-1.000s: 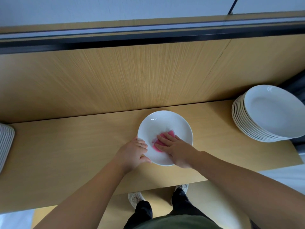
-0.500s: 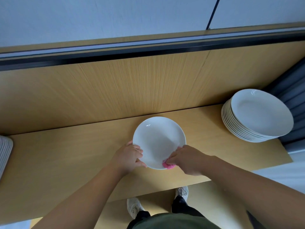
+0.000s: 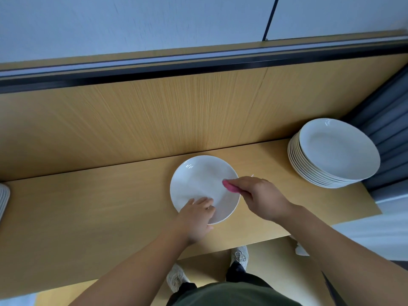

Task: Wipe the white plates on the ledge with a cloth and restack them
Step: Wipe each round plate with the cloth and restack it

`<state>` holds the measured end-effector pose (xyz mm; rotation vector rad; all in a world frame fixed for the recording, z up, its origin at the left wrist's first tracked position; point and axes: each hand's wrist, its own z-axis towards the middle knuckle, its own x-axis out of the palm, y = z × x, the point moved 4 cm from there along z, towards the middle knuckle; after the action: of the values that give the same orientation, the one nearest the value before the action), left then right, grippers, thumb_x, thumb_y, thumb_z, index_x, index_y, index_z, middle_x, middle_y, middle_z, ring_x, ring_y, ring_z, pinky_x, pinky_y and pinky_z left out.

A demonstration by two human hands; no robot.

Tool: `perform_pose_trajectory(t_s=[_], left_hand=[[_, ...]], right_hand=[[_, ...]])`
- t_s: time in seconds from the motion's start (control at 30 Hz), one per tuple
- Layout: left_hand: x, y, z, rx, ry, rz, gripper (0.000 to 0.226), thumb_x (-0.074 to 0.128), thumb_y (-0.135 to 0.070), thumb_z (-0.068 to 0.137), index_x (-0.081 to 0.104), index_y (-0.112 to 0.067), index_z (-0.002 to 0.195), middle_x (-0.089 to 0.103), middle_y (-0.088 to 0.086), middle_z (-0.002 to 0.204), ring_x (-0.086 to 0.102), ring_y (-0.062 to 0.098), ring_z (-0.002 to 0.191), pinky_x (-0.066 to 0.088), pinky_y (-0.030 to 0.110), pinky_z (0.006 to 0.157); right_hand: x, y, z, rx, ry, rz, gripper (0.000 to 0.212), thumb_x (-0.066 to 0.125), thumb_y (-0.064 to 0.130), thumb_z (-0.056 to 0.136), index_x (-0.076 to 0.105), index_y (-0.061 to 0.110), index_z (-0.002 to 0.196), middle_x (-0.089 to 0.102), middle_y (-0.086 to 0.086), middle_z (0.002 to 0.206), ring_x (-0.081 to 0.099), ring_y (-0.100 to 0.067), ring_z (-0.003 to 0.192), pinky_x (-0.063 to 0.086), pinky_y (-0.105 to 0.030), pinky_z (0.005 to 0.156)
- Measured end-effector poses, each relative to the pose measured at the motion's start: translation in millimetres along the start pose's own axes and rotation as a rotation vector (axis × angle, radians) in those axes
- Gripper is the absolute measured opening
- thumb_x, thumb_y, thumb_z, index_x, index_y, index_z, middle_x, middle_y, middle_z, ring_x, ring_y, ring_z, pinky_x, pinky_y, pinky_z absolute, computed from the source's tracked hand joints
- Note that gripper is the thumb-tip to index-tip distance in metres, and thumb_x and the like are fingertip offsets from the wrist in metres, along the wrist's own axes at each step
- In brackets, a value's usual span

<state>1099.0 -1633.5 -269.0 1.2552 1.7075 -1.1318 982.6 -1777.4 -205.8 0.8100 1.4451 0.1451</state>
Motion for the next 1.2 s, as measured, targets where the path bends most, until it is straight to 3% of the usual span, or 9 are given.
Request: perform_pose_trajectory(t_s=[0.13,0.27,0.37,0.47,0.53,0.6,0.8,1.0,1.2], left_hand=[[4,-6,-3,-0.032,0.077,0.015,0.035,0.035,-0.015,0.099,0.048,-0.009,0.131,0.012,0.008,0.160,0.009,0.023,0.148,0.014,0.044,0.118],[2,-6,-12,-0.010,0.088,0.054,0.047,0.031,0.001,0.094,0.038,-0.006,0.141,0.014,0.008,0.160,0.009,0.022,0.148,0.016,0.043,0.118],[-17,-3,-18,-0.027,0.016,0.003,0.053,0.031,0.003,0.094,0.032,-0.009,0.146,0.025,0.005,0.157,0.020,0.019,0.146,0.021,0.039,0.118],[-45,-2,-20,-0.078,-0.115,0.005,0.042,0.037,-0.004,0.094,0.045,-0.010,0.135,0.055,0.007,0.133,0.054,0.027,0.120,0.047,0.037,0.088],[-70,-3,-22,-0.119,-0.168,0.073,0.026,0.034,-0.017,0.102,0.050,-0.012,0.121,0.061,0.004,0.115,0.060,0.026,0.099,0.043,0.035,0.069],[-94,-5,-24,-0.154,-0.190,0.097,0.031,0.024,-0.030,0.106,0.048,-0.013,0.116,0.060,0.003,0.113,0.058,0.028,0.095,0.035,0.034,0.065],[-134,-17,-34,-0.243,-0.268,-0.198,0.039,0.026,-0.035,0.105,0.041,-0.014,0.135,0.054,0.004,0.130,0.052,0.033,0.108,0.041,0.037,0.083],[-128,-24,-34,-0.252,-0.457,-0.567,0.027,0.039,-0.029,0.102,0.053,-0.010,0.114,0.058,0.001,0.091,0.052,0.023,0.085,0.030,0.029,0.066],[-122,-9,-38,-0.302,-0.512,-0.664,0.020,0.043,-0.026,0.101,0.045,-0.012,0.086,0.049,-0.004,0.069,0.044,0.018,0.066,0.029,0.031,0.057]], right_hand=[[-9,1,-3,-0.012,-0.058,0.036,0.036,0.045,0.030,0.097,0.060,0.035,0.129,0.066,0.016,0.121,0.063,-0.010,0.109,0.053,-0.039,0.085],[-25,9,1,-0.047,-0.124,0.089,0.033,0.042,0.037,0.102,0.060,0.034,0.129,0.066,0.015,0.123,0.062,-0.010,0.113,0.051,-0.041,0.090],[-41,19,7,-0.074,-0.172,0.115,0.034,0.042,0.038,0.102,0.062,0.030,0.129,0.066,0.014,0.123,0.061,-0.008,0.114,0.048,-0.039,0.095],[-55,29,11,-0.170,-0.210,0.103,0.033,0.049,0.019,0.101,0.061,0.026,0.131,0.065,0.013,0.124,0.060,-0.005,0.114,0.049,-0.034,0.094],[-66,36,13,-0.245,-0.255,0.085,0.036,0.051,0.009,0.099,0.061,0.021,0.131,0.064,0.011,0.127,0.059,-0.005,0.116,0.050,-0.032,0.093],[-80,42,13,-0.309,-0.306,0.074,0.036,0.048,0.007,0.100,0.061,0.017,0.132,0.064,0.009,0.128,0.059,-0.007,0.118,0.050,-0.034,0.095],[-116,56,13,-0.427,-0.419,0.097,0.038,0.051,-0.005,0.097,0.060,0.009,0.131,0.062,0.005,0.131,0.059,-0.009,0.120,0.048,-0.031,0.098],[-112,56,16,-0.464,-0.397,0.094,0.036,0.048,0.003,0.099,0.059,0.011,0.133,0.061,0.005,0.132,0.059,-0.010,0.120,0.051,-0.039,0.094],[-97,55,21,-0.455,-0.354,0.074,0.036,0.043,0.017,0.102,0.059,0.014,0.134,0.063,0.005,0.128,0.060,-0.012,0.118,0.052,-0.041,0.088]])
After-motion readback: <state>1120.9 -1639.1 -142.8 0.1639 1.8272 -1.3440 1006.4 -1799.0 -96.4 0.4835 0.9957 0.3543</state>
